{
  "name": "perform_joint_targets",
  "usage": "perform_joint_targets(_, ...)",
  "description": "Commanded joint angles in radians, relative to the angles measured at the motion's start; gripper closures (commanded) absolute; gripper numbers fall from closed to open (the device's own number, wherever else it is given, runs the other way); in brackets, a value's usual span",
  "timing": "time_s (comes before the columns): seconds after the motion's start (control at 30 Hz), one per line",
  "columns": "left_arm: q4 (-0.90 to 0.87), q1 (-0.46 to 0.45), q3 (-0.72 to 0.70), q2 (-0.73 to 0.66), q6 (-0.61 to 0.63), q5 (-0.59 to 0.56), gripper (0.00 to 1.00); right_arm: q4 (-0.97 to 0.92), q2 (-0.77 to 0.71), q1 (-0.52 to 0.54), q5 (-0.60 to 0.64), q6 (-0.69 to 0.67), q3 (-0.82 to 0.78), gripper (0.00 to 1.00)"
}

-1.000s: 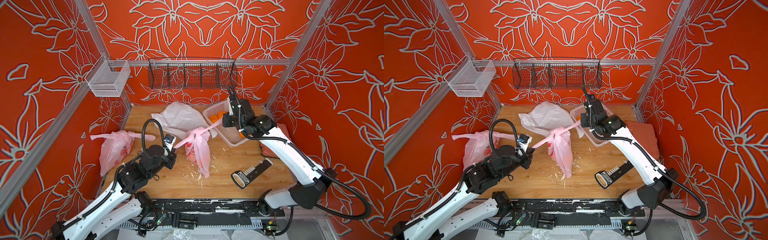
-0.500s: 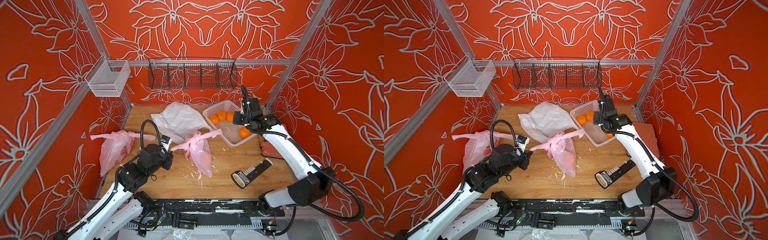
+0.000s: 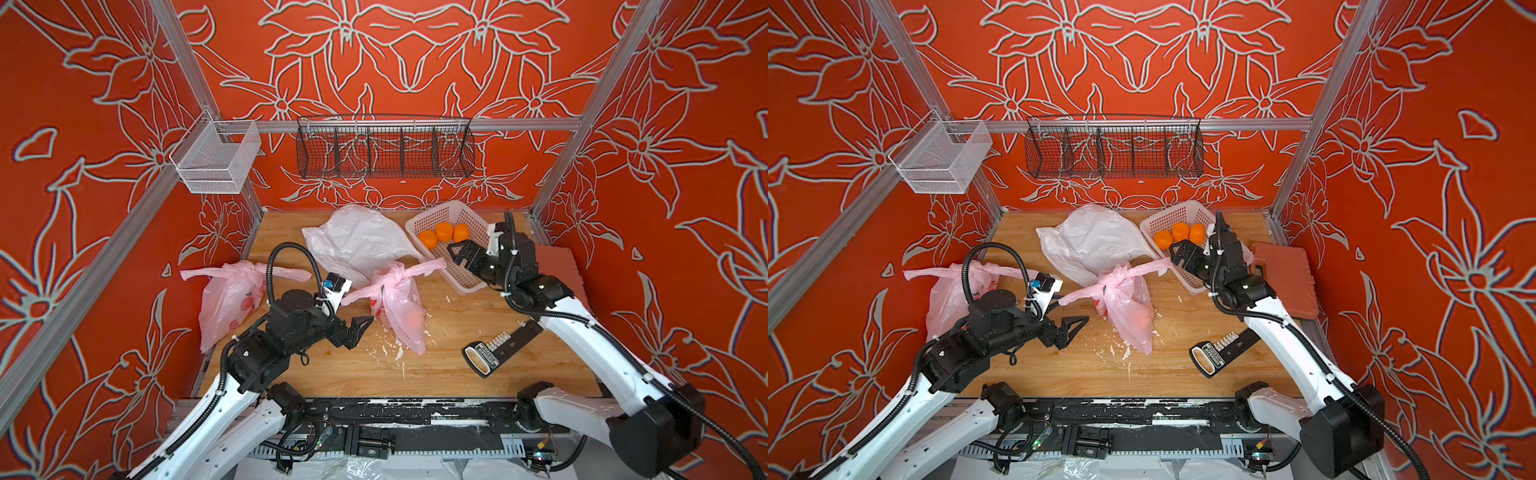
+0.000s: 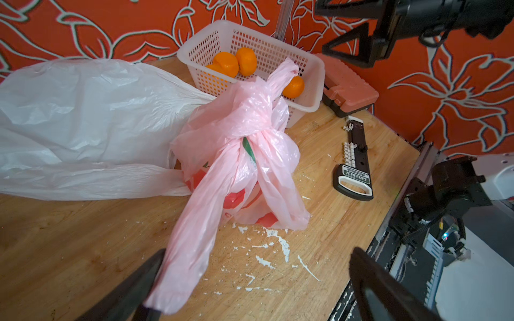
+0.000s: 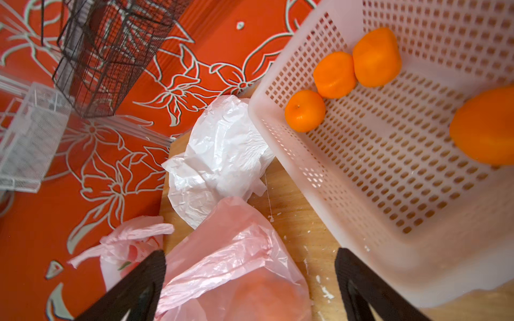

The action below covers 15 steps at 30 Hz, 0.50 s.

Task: Place the oranges into plastic bags & tie knots
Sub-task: Tie the plastic bag at the center of the board.

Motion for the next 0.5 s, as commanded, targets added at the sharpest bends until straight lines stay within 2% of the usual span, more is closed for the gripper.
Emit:
perform_joint_targets(0.0,-0.044,0.012,0.059,0.050,-0.005,-0.056,0.03,0.141,0.025,0.027,-0.020,0.220,-0.035,0.02)
perform_joint_targets(0.13,-0.099,0.053,0.110,0.086,0.004,-0.106,0.03,0.250,0.101,0.054,-0.059,0.302,-0.058,0.02)
perform_joint_targets(0.23,-0.118,0.087,0.130,0.097,0.026,-0.071,0.03,0.277,0.171,0.071,-0.067,0.325,-0.036,0.02)
perform_joint_targets(0.37,-0.184,0.117,0.185,0.178,0.064,0.005,0.03,0.332,0.245,0.073,-0.112,0.379,-0.031,0.02)
perform_joint_targets(0.43,-0.195,0.122,0.200,0.206,0.068,0.028,0.03,0.358,0.260,0.073,-0.133,0.392,-0.033,0.10)
perform_joint_targets(0.47,-0.193,0.123,0.202,0.212,0.067,0.039,0.03,0.364,0.262,0.073,-0.133,0.395,-0.036,0.17)
